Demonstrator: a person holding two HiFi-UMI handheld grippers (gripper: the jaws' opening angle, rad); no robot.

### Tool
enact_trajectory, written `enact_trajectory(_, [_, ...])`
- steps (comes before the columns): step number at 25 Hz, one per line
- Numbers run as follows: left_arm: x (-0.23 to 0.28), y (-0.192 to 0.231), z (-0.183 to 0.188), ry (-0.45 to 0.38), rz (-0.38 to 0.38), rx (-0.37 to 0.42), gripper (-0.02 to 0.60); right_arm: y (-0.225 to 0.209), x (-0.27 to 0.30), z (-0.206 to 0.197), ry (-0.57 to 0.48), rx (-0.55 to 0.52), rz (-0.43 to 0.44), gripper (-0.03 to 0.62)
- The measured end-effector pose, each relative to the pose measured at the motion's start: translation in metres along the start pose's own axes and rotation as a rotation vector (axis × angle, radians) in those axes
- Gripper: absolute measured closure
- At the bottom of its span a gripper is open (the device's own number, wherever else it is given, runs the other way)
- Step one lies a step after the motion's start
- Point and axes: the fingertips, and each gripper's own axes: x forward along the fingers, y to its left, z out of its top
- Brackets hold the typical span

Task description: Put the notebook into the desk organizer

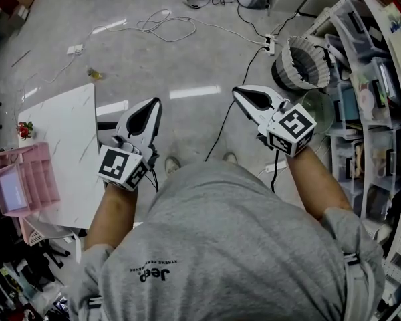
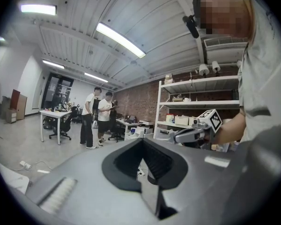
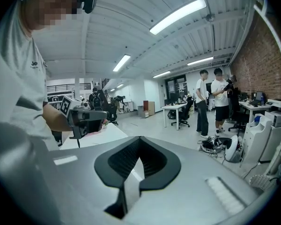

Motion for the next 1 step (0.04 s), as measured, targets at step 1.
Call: enact_trajectory(1, [-0.0004, -0.0001, 0.0004, -0.001, 0.001, -0.003, 0.555, 0.0006, 0.0000, 0.0004, 0.000, -0.001, 0.001, 0.592])
